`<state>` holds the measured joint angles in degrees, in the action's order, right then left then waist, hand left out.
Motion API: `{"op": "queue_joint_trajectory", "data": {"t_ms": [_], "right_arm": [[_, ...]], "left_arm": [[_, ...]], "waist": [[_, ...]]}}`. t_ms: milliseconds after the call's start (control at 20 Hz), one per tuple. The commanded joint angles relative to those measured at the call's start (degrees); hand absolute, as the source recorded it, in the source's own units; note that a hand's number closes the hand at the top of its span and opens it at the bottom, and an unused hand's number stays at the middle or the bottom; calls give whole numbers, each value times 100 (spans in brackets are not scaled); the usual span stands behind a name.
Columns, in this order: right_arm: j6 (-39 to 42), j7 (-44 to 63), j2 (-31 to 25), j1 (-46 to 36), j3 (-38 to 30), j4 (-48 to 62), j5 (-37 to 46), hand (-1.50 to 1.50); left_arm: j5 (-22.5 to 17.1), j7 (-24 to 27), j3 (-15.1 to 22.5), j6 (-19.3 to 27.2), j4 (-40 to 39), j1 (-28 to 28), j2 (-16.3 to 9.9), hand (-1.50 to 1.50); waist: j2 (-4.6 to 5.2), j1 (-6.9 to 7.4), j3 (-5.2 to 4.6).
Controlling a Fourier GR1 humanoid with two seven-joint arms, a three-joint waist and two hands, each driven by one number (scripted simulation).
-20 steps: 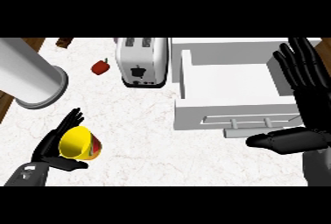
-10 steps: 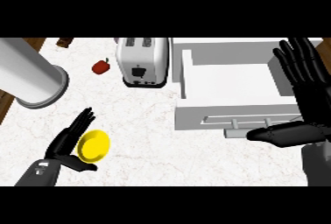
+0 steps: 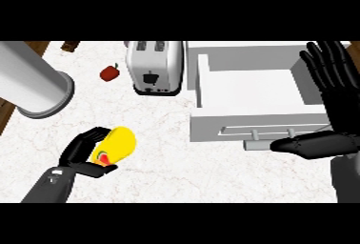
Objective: Pick up the cup, place it into the drawer and close the drawer
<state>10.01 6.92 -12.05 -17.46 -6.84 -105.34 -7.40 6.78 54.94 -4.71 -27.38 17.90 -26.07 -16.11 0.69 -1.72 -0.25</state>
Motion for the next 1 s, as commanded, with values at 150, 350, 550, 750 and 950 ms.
{"op": "queue_joint_trajectory", "data": {"t_ms": [150,350,550,750,950], "right_arm": [[195,-16,-187,177,-134,-68,-102,-150],[-45,-86,113,26,113,122,126,-150],[65,147,-81,46,-130,-146,-180,-150],[-1,144,-38,63,-63,-123,-37,-150],[36,28,-26,297,-86,-119,9,-150]], "left_arm": [[-15,1384,-182,719,252,-32,161,150],[-625,1358,-742,712,257,-184,284,150],[-1322,1180,-1649,2222,264,-182,679,150],[-1284,1173,-1455,1389,430,-479,697,150],[-1109,462,-1133,1622,981,-980,830,150]], "waist": [[-19,21,4],[-6,84,1],[-14,44,-4],[-47,107,15],[-76,145,25]]}}
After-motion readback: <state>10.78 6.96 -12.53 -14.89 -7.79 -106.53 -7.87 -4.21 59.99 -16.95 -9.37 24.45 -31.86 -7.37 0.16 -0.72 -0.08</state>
